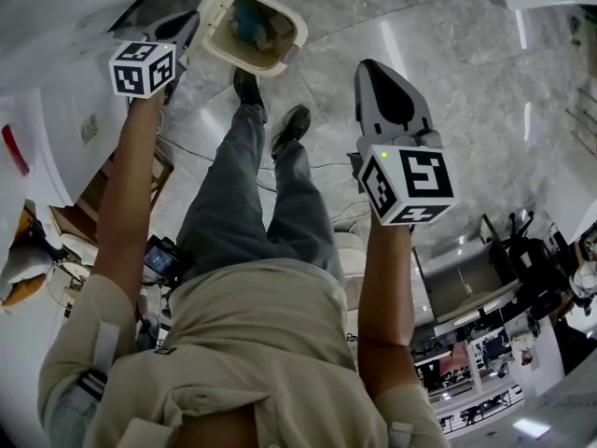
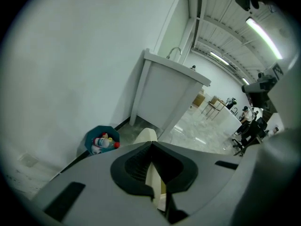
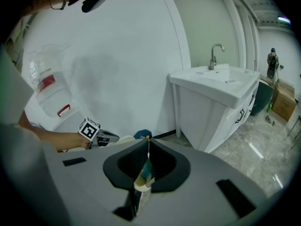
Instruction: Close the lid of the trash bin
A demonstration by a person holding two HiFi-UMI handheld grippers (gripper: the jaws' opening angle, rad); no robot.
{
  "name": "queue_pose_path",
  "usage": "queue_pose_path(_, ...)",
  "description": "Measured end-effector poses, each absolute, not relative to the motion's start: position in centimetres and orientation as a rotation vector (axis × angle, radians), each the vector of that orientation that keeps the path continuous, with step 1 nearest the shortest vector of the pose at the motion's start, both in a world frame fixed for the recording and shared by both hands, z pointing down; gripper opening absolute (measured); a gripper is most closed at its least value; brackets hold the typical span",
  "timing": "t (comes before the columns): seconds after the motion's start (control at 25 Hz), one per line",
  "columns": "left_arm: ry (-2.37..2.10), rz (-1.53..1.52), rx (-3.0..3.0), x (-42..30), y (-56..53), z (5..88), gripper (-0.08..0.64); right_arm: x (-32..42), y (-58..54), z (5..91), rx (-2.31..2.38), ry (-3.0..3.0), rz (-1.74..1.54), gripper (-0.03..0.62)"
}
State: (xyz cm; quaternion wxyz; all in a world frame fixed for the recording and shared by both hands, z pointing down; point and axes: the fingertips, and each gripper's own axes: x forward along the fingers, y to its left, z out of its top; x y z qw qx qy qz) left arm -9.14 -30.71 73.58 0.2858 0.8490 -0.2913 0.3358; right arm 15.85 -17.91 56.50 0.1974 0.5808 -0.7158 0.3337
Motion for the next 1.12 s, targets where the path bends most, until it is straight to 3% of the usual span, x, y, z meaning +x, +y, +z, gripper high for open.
queue_pose_path(1.12,-0.293,1.115,2.189,4.4,-18.1,84.4,0.015,21.6,-11.0,59.3,1.751,-1.857,1.029,0.026)
